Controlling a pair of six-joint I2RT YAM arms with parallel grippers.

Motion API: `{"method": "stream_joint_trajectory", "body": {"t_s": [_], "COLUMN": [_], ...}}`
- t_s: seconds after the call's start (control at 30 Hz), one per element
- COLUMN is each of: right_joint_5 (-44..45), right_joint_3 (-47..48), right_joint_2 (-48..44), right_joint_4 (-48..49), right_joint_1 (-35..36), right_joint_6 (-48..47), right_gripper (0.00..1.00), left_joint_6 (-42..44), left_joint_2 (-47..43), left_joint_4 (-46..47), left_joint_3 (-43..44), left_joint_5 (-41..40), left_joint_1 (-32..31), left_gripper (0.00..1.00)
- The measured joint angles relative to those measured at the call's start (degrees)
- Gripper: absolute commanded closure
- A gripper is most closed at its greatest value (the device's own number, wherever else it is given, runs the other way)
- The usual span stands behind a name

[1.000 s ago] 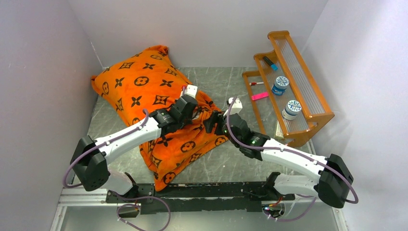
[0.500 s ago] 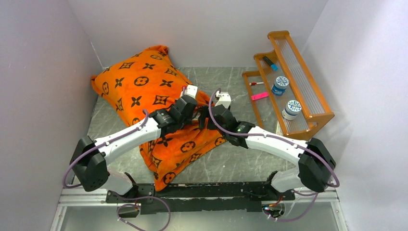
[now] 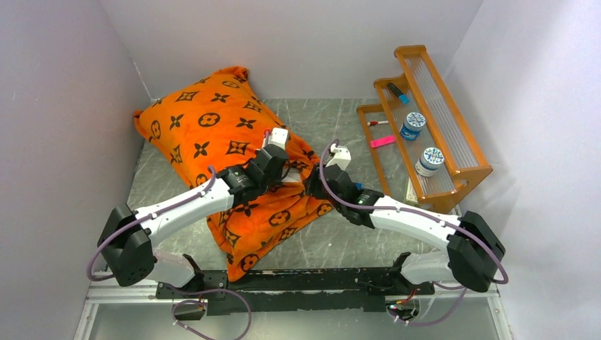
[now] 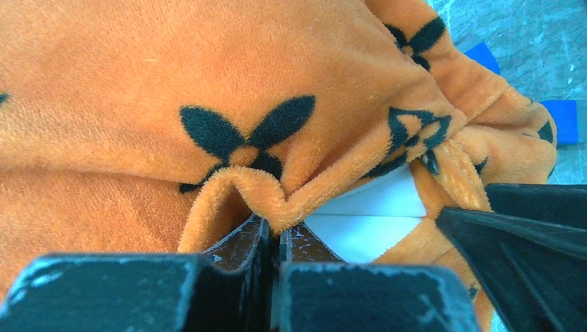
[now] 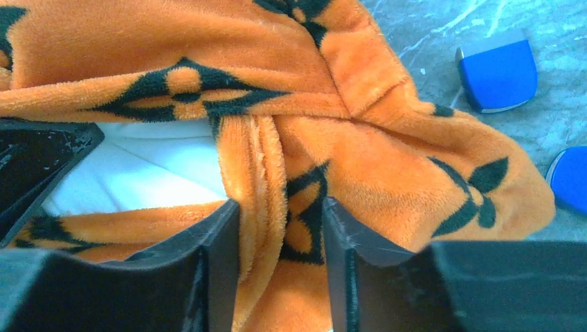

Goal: Remove the pillowcase from the pillow
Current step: Remove the pillow from the pillowcase.

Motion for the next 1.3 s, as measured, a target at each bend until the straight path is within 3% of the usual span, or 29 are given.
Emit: {"method": "stream_joint_trajectory", "body": {"t_s": [0.3,0.5,0.57,0.73,0.8,1.3], "right_joint_5": [-1.25,-3.34,-4.26,-6.38,-6.78,-10.78], "right_joint_3": [-8.52,-12.02,-12.22,-11.63,-10.34,10.43], "right_joint_2": [-5.9,-6.34,-6.56,-9.07,-9.84,0.76], "right_joint_4": [4.9,11.02,11.98,11.06,9.11,-6.47], "right_joint_1": [-2.19,-3.17,-3.41,-4.17,-4.55,-5.14], "right_joint_6": [5.99,8.15,7.76,4.76,2.75,-3.43], "right_gripper": [0.81,0.83,0.8,0.51,0.46,0.36], "left_joint_6": [-0.96,-0.31,0.35,1.46,1.79,2.05], "left_joint_2": [-0.42,-1.7,-2.16,-2.58,-2.62,-3.26], "left_joint_4": [0.72,2.34,2.69,3.19,3.26,2.86], "left_joint_3": [-0.46,-1.73,-2.03,-2.45,-2.45,-2.49], "left_joint_5": [-0.11,1.64,2.19,2.69,2.67,1.97], "left_joint_1": [-0.31,-0.26,-0.17,0.02,0.07,0.07], "left_gripper": [0.95,0.95,0.95,0.95,0.95,0.95]}}
